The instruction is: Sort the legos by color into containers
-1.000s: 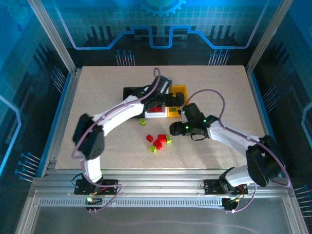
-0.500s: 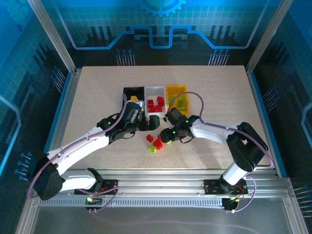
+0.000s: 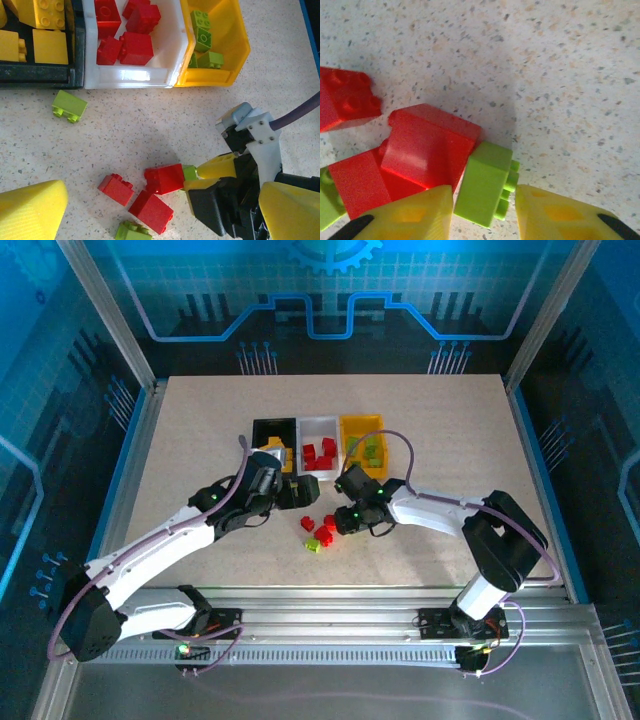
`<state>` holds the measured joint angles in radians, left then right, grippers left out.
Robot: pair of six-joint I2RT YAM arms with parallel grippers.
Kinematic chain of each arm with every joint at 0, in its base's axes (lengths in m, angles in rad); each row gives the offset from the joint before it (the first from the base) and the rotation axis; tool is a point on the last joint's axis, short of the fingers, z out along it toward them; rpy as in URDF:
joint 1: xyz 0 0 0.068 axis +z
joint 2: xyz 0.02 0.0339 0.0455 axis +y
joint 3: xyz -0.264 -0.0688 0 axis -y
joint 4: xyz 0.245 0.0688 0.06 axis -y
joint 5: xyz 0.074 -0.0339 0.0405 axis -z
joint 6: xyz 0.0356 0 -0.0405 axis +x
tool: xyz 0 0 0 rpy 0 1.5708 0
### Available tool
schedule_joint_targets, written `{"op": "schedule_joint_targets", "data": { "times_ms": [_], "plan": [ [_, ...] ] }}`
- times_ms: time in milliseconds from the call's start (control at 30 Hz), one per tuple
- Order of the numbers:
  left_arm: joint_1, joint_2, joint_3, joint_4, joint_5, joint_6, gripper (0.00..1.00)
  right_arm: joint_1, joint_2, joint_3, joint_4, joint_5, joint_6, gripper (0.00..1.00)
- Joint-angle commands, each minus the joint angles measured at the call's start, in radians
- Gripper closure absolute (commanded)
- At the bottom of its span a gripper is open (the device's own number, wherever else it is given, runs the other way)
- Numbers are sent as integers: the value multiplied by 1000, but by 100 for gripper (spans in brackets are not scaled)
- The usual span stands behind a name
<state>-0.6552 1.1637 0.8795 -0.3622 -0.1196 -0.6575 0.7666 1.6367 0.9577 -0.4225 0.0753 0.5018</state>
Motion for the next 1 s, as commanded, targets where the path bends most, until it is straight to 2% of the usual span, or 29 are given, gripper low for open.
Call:
{"op": "schedule_joint_targets", "data": {
  "times_ms": [0, 67, 167, 267, 433, 600, 800, 967],
  "plan": [
    [9, -21, -13, -31, -21, -25, 1, -9, 19, 4, -44, 78, 26, 64],
    [11, -22, -17, -30, -22, -24, 1, -14, 21, 5, -33, 67, 20, 62],
    [12, -19, -17, -30, -20, -25, 1, -13, 45, 20, -23, 48, 14, 52],
    [15, -17, -19, -28, -20, -28, 1, -13, 69, 24, -6, 44, 21, 51],
    [23, -16, -20, -42, -18, -27, 1, -19, 67, 11, 20, 38, 29, 64],
    [29, -30, -37, -46, -28, -25, 1, -39, -42, -6, -13, 59, 13, 75],
    [28, -54, -77, -66, -56, -42, 1, -164, -199, 64, -88, 61, -36, 75],
    [29, -80, -119, -73, -65, -69, 1, -264, -93, 238, -131, 66, -44, 75]
  ]
}}
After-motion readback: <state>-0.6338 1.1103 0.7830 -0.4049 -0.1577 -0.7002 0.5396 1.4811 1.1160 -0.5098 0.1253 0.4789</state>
